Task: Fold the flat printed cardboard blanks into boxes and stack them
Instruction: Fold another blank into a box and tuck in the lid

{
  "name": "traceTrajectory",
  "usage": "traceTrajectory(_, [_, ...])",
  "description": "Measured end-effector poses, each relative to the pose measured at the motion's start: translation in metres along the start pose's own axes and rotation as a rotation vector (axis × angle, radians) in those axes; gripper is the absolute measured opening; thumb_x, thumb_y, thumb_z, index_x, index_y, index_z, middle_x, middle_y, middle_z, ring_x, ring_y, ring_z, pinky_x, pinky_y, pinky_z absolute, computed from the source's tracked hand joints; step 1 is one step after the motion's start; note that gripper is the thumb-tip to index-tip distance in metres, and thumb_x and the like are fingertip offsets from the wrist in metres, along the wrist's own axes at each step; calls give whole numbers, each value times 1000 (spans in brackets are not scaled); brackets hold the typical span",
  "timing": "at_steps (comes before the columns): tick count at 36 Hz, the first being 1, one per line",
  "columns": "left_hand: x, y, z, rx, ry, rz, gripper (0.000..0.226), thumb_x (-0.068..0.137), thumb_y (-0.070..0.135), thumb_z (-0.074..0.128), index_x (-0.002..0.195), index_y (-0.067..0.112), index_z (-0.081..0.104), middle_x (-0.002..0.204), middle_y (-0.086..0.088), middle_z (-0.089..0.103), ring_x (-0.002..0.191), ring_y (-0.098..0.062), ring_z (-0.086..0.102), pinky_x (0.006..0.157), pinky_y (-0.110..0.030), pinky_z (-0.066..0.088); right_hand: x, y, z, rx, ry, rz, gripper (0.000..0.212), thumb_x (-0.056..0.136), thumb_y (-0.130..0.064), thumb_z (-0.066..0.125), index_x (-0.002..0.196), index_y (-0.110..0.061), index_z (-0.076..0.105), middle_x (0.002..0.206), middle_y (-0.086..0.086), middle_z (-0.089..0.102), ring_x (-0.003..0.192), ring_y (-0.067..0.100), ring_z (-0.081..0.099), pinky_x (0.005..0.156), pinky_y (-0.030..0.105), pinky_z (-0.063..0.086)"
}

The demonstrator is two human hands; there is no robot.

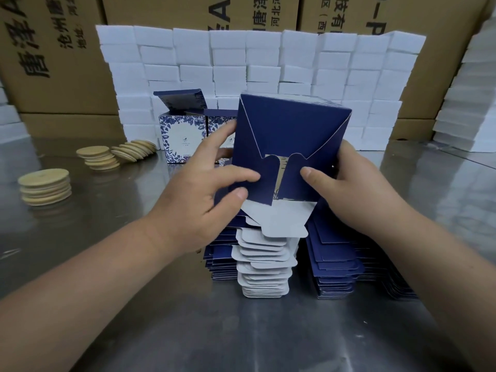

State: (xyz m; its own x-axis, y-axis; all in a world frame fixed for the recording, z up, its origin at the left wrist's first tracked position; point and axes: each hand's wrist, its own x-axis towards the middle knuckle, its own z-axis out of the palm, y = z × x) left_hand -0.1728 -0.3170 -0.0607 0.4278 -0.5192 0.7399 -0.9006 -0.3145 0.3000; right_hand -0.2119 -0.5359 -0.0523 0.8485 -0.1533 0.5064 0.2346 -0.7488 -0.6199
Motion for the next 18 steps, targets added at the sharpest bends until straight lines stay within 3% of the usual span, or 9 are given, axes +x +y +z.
traceTrajectory(3, [0, 1, -2, 45, -78, -20, 42, 76, 39, 38, 115, 35, 52, 151, 3, 8, 140, -8, 18, 112, -24, 17, 0, -1, 0, 7, 18, -6, 39, 90, -33, 53, 127, -30, 42, 89, -34, 44, 75, -21, 47, 61, -4, 35])
traceTrajectory(5, [0, 2, -3, 55, -98, -39, 43, 73, 37, 41, 116, 43, 44, 151, 7, 2, 137, -5, 13, 110, -18, 11, -2, -4, 0, 27, 36, -20, 39, 91, -31, 51, 129, -31, 41, 93, -33, 48, 80, -21, 48, 65, -1, 36])
traceTrajectory(7, [0, 2, -3, 79, -93, -47, 50, 72, 26, 48, 118, 43, 42, 150, 10, 0, 131, 2, 13, 104, -5, 6, -3, -6, -1, 63, 55, -42, 41, 92, -29, 49, 132, -33, 40, 103, -29, 53, 91, -10, 52, 74, 8, 40])
traceTrajectory(9, [1, 2, -2, 121, -78, -47, 58, 69, 17, 53, 122, 39, 43, 150, 9, -1, 130, 1, 14, 102, -3, 6, -4, -7, -2, 93, 71, -74, 44, 93, -26, 47, 135, -36, 38, 106, -33, 53, 97, -12, 52, 74, 1, 38])
traceTrajectory(12, [1, 0, -1, 134, -52, -24, 60, 69, 17, 58, 126, 32, 46, 152, 4, -1, 138, -5, 14, 109, -13, 12, -5, -8, -3, 115, 101, -99, 47, 93, -25, 48, 137, -38, 36, 109, -31, 53, 92, -24, 48, 69, -7, 34])
traceTrajectory(15, [1, -1, 1, 72, 2, -19, 55, 70, 23, 62, 121, 37, 47, 151, 13, -4, 136, 11, 7, 109, -10, 17, -7, -9, -1, 147, 102, -130, 52, 93, -17, 50, 138, -39, 36, 107, -36, 51, 90, -25, 51, 70, -5, 38])
traceTrajectory(18, [3, 1, 1, 15, 67, -31, 51, 70, 24, 68, 116, 36, 51, 156, 4, 6, 141, -9, 22, 110, -32, 32, -8, -11, 1, 153, 93, -150, 56, 92, -14, 52, 139, -40, 35, 106, -38, 51, 96, -19, 55, 72, -3, 40])
